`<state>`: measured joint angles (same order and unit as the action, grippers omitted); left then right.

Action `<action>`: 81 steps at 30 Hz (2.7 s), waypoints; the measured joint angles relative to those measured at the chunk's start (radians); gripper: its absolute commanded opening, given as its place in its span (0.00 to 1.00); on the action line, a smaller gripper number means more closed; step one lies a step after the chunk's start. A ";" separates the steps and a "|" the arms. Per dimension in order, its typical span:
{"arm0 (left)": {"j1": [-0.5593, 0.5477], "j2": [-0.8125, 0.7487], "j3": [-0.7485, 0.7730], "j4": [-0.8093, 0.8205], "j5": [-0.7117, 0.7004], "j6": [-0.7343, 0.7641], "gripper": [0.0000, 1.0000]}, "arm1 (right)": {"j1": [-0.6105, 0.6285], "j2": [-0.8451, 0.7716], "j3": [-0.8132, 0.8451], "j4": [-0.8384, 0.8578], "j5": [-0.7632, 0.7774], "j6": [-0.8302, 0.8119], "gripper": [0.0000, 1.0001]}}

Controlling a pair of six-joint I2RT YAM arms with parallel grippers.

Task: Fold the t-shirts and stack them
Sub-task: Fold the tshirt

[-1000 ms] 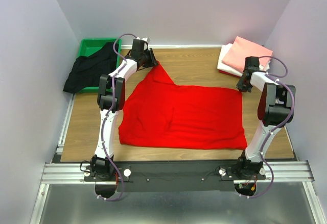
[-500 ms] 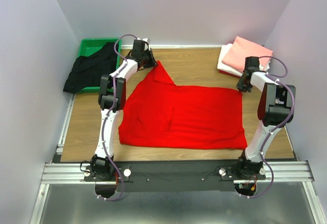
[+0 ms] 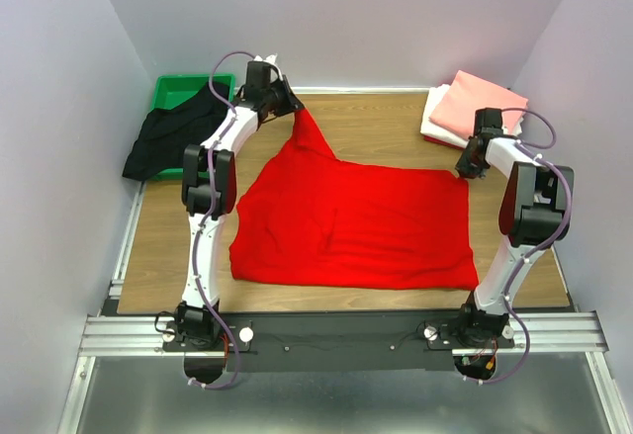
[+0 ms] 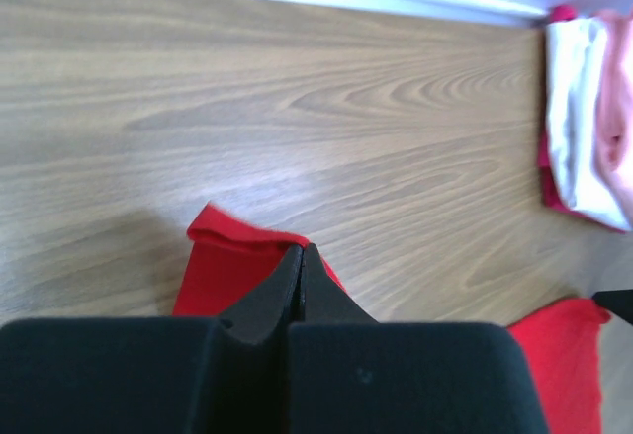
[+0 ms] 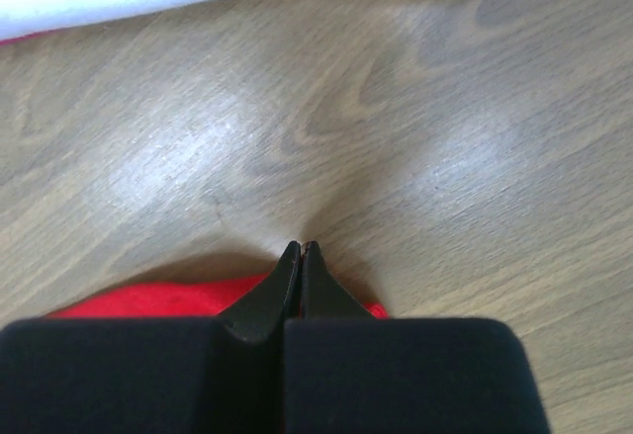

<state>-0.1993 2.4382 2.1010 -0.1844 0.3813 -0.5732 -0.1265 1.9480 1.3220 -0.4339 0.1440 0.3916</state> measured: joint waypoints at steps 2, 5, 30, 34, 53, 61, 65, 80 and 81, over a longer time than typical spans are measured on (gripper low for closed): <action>0.005 -0.007 0.013 0.006 0.013 -0.007 0.00 | 0.000 0.000 0.011 -0.011 -0.006 0.000 0.00; 0.010 -0.007 0.036 0.013 0.029 -0.019 0.00 | 0.000 0.000 0.034 -0.021 -0.015 0.000 0.00; 0.087 -0.256 -0.263 0.131 0.080 -0.039 0.00 | 0.000 0.026 0.229 -0.038 -0.092 -0.005 0.00; 0.089 -0.459 -0.483 0.139 0.040 -0.040 0.00 | 0.000 -0.045 0.152 -0.037 -0.103 -0.014 0.00; 0.093 -1.023 -1.093 0.130 -0.044 -0.114 0.00 | 0.018 -0.345 -0.183 -0.023 -0.108 -0.018 0.00; 0.093 -1.204 -1.217 0.055 -0.120 -0.134 0.00 | 0.019 -0.423 -0.293 -0.023 -0.094 -0.018 0.01; 0.093 -1.252 -1.250 0.031 -0.131 -0.139 0.00 | 0.020 -0.451 -0.332 -0.023 -0.085 -0.014 0.00; 0.093 -1.483 -1.453 -0.170 -0.154 -0.156 0.52 | 0.061 -0.710 -0.484 -0.035 -0.063 0.045 0.52; 0.093 -1.475 -1.437 -0.169 -0.158 -0.141 0.52 | 0.078 -0.713 -0.476 -0.034 -0.063 0.045 0.52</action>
<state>-0.1059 0.9634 0.6636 -0.3531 0.2230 -0.7139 -0.0483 1.2346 0.8459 -0.4675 0.0811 0.4366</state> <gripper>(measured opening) 0.523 0.520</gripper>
